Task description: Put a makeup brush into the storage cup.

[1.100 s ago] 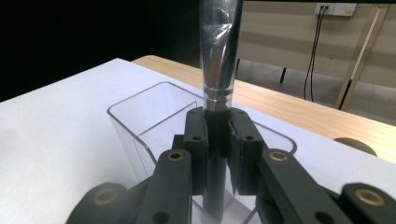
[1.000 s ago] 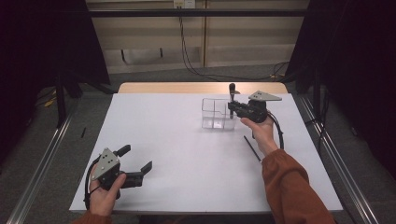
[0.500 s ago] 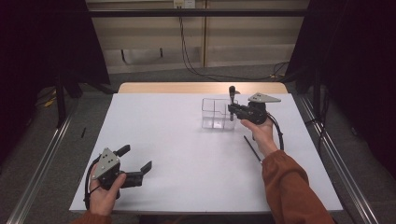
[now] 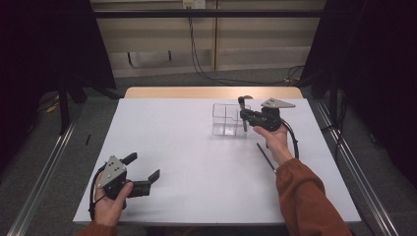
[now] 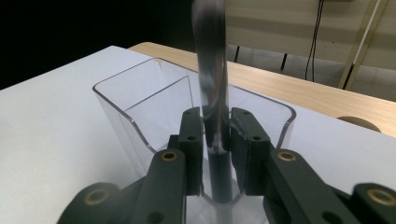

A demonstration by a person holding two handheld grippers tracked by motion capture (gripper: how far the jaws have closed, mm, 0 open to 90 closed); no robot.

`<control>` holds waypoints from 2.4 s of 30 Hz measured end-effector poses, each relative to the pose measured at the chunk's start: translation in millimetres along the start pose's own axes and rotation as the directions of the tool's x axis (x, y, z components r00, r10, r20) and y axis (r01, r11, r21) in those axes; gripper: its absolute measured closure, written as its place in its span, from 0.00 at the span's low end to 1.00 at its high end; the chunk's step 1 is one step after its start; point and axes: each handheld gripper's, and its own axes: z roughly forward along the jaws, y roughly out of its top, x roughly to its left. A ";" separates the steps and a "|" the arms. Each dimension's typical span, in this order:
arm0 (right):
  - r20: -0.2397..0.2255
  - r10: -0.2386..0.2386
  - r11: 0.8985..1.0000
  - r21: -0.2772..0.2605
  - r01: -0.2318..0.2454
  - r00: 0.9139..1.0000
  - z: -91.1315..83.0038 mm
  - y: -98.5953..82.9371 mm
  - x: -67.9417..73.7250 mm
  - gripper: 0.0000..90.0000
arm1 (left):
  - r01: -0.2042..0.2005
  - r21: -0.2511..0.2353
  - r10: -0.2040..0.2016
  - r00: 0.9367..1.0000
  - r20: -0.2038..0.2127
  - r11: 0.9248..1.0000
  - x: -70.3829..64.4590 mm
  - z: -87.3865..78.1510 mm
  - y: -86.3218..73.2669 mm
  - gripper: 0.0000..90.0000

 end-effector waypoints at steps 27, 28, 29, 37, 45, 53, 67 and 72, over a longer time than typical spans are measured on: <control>-0.012 -0.015 1.000 -0.019 0.015 1.000 -30.2 -1.1 7.1 0.19 | 0.026 -0.008 -0.026 1.000 -0.016 1.000 0.2 -0.3 0.4 0.03; -0.010 -0.011 1.000 -0.022 0.010 1.000 -31.8 -0.9 6.9 0.15 | 0.027 -0.008 -0.028 0.999 -0.016 1.000 0.5 -0.5 0.5 0.03; -0.009 -0.009 1.000 -0.023 0.009 1.000 -33.3 -0.6 7.0 0.12 | 0.027 -0.007 -0.027 1.000 -0.016 1.000 0.7 -0.6 0.5 0.03; -0.029 0.021 0.999 -0.031 -0.022 0.999 -42.1 -8.1 7.9 0.02 | 0.024 -0.005 -0.024 1.000 -0.019 1.000 2.1 -0.7 0.9 0.03; -0.001 0.030 0.999 -0.045 -0.030 1.000 -58.0 -9.0 7.9 0.02 | 0.023 -0.009 -0.023 1.000 -0.019 1.000 2.0 -0.4 1.4 0.03; 0.023 -0.005 0.999 -0.044 0.006 1.000 -76.5 -12.3 12.2 0.01 | 0.028 -0.016 -0.028 0.999 -0.022 0.999 2.6 -3.2 1.7 0.03; 0.026 -0.034 0.998 -0.054 0.036 0.999 -108.6 -31.0 23.3 0.01 | 0.036 -0.030 -0.037 0.999 -0.028 0.999 7.6 -6.7 1.4 0.03; 0.036 -0.036 0.997 -0.071 0.038 0.999 -119.3 -33.7 26.3 0.01 | 0.049 -0.030 -0.050 0.998 -0.035 0.998 8.3 -7.7 0.4 0.03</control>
